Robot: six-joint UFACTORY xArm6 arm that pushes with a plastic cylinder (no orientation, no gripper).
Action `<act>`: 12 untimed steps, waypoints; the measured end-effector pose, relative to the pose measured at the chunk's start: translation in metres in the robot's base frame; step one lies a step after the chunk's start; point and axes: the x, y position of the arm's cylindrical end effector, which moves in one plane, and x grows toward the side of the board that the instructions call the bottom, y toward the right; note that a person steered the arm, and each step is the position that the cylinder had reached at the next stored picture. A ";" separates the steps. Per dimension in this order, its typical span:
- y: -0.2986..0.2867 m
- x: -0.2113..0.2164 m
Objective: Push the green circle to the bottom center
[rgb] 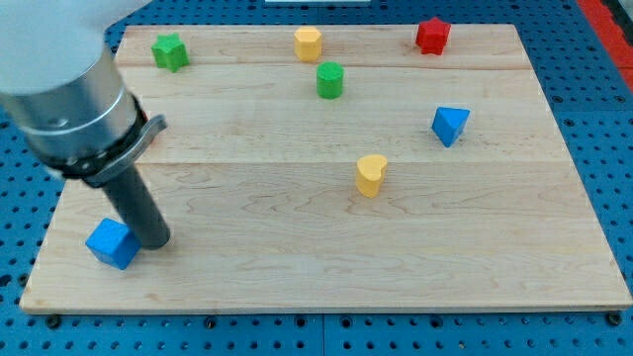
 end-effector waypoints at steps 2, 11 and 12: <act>0.037 -0.062; 0.200 -0.130; 0.227 -0.184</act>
